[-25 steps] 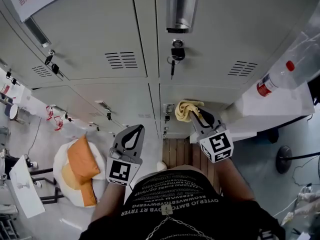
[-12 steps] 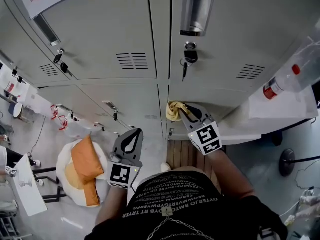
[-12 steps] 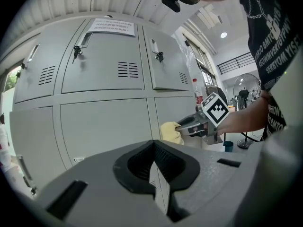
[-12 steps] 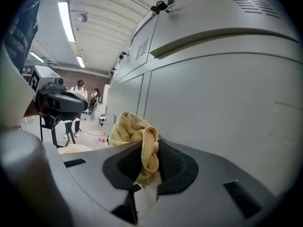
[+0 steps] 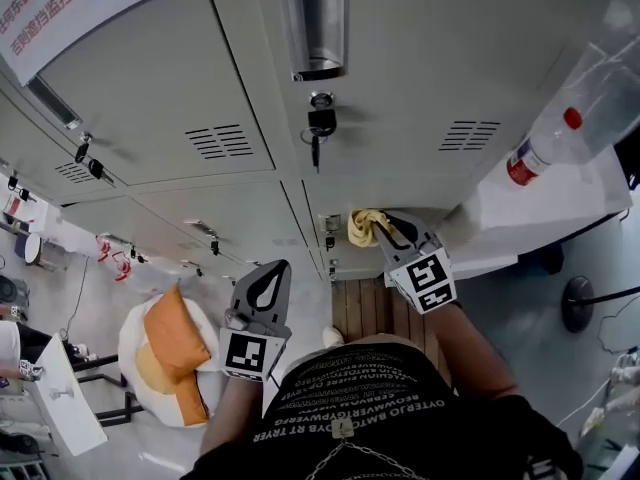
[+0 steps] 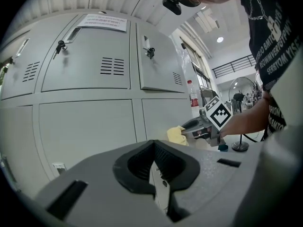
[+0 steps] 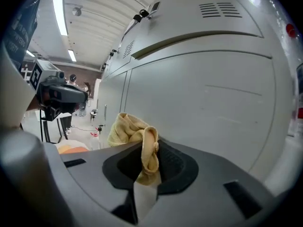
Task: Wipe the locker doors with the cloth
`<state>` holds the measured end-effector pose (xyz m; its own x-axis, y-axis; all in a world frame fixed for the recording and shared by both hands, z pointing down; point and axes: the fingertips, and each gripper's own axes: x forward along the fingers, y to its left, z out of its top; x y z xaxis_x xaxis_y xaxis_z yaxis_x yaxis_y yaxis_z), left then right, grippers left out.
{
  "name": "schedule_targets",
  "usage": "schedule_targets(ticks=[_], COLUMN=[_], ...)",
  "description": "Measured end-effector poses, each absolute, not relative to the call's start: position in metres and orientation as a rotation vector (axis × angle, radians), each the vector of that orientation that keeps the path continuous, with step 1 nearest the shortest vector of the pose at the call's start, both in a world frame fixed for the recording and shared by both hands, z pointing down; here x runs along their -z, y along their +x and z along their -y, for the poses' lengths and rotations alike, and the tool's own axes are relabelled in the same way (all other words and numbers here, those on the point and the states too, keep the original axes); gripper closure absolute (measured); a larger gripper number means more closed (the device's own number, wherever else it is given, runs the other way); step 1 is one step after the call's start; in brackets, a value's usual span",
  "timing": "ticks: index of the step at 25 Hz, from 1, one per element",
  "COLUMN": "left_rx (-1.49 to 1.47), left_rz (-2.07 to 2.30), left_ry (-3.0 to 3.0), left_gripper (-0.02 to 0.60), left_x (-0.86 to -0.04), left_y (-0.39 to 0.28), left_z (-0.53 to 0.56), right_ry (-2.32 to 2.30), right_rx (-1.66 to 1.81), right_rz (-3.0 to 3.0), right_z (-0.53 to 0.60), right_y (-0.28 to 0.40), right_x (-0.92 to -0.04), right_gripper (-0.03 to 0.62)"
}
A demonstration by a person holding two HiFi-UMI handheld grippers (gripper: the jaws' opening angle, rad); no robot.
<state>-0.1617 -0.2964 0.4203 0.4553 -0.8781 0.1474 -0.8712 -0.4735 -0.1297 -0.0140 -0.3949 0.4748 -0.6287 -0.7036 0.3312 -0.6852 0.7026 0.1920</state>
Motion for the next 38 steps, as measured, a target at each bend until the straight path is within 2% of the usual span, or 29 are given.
schedule_targets(ticks=[9,24,38], left_rx=[0.29,0.295,0.298], left_rz=[-1.512,-1.523,-1.597], left_ry=[-2.662,-2.686,-2.649], left_gripper=[0.577,0.577,0.577], left_x=[-0.412,-0.411,-0.414], left_y=[-0.119,-0.108,-0.146], left_z=[0.303,0.311,0.309], right_ry=[1.188,1.344,1.009], right_rx=[0.019,-0.047,-0.027], right_rz=[2.443,2.355,2.508], right_z=[0.399,0.401,0.365], right_y=[0.055,0.103,-0.01], right_x=[-0.48,-0.486,-0.511], right_gripper=[0.534,0.536,0.536])
